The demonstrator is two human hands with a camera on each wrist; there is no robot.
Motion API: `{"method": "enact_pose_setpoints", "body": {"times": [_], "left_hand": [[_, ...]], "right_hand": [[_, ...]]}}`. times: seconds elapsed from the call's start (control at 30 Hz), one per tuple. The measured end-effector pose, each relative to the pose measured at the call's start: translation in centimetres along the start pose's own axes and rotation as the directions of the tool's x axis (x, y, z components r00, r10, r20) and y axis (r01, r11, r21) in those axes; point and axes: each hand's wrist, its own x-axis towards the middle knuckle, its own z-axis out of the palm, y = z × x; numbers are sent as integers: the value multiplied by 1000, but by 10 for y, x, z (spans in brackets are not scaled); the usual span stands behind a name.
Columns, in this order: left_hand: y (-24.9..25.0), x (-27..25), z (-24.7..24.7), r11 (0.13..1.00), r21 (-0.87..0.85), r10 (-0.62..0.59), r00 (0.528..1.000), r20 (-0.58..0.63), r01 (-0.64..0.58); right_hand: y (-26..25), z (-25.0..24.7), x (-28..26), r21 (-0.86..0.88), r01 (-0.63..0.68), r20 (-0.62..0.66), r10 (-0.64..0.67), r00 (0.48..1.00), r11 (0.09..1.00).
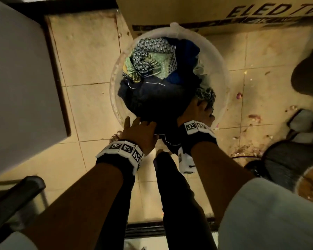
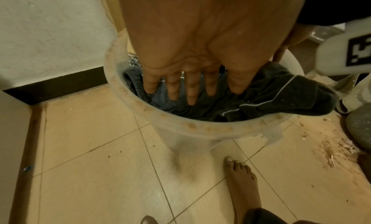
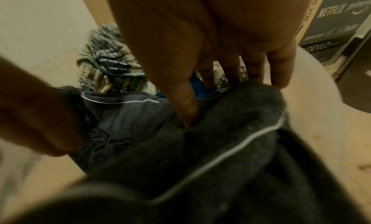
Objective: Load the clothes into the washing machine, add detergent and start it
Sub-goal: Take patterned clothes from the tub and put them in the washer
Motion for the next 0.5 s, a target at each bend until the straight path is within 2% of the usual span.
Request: {"method": "enact_pose_setpoints", "body": {"times": [0.13, 0.23, 0.37, 0.43, 0.5], "left_hand": [[-10, 1, 7, 999, 44, -18, 995, 98, 13], [-14, -3, 2, 999, 53, -3, 996, 85, -1], [-12, -11, -17, 987, -154, -42, 999, 5, 42], [-9, -13, -27, 933, -357, -37, 999, -14, 30], [-5, -18, -36, 886, -458, 48, 997, -64, -72]], "right_hand": [[13, -9, 10, -12, -19, 65, 20, 998, 1000], [11, -18, 5, 92, -30, 38, 27, 999, 995], [0, -27, -18, 83, 44, -39, -41, 998, 996], [-4, -25, -33, 189, 97, -34, -92, 995, 977], [-9, -26, -54, 334, 185, -40, -183, 982, 924]]}}
